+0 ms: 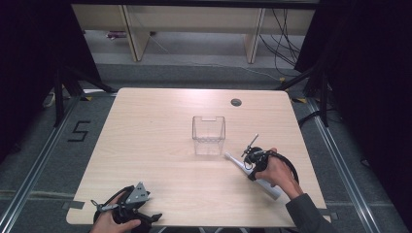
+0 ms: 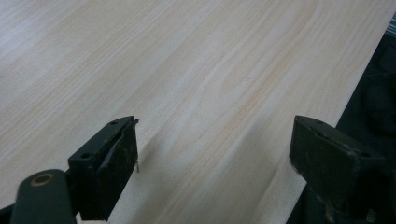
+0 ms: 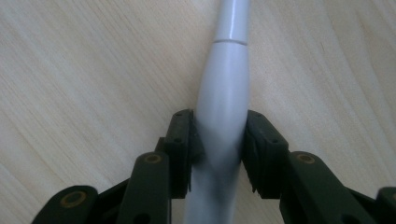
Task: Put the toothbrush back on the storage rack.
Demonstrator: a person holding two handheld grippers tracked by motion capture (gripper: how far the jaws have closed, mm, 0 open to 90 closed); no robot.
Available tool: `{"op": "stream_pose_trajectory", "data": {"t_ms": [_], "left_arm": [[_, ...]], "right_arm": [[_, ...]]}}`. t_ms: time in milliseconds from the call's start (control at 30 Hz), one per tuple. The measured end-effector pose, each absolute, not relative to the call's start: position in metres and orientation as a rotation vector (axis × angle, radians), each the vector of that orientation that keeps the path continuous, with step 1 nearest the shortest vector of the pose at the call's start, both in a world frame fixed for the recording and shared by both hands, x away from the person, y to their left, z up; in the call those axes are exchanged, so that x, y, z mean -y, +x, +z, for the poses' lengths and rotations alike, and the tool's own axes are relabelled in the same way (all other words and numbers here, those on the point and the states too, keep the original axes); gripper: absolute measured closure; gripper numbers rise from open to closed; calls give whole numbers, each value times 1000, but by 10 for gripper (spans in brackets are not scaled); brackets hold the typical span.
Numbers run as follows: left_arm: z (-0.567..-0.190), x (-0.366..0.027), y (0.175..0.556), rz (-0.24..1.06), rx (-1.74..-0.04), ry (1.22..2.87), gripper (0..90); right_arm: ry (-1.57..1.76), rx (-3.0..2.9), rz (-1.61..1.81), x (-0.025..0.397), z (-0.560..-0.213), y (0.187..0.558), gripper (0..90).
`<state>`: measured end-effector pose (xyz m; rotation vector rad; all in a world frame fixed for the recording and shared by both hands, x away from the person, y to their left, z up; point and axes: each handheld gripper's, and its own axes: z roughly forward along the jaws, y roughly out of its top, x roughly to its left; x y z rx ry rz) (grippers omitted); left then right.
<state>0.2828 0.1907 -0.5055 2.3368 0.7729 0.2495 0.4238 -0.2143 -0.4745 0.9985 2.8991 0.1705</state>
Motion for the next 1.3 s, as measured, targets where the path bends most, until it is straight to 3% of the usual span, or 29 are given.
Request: {"op": "stream_pose_trajectory", "data": {"t_ms": [700, 1300], "left_arm": [[-505, -190, 282, 259, -754, 2337, 148], [-505, -191, 283, 260, -762, 2337, 150]], "right_arm": [[986, -2949, 32, 202, -473, 430, 666], [957, -2854, 215, 221, -450, 422, 669]]}}
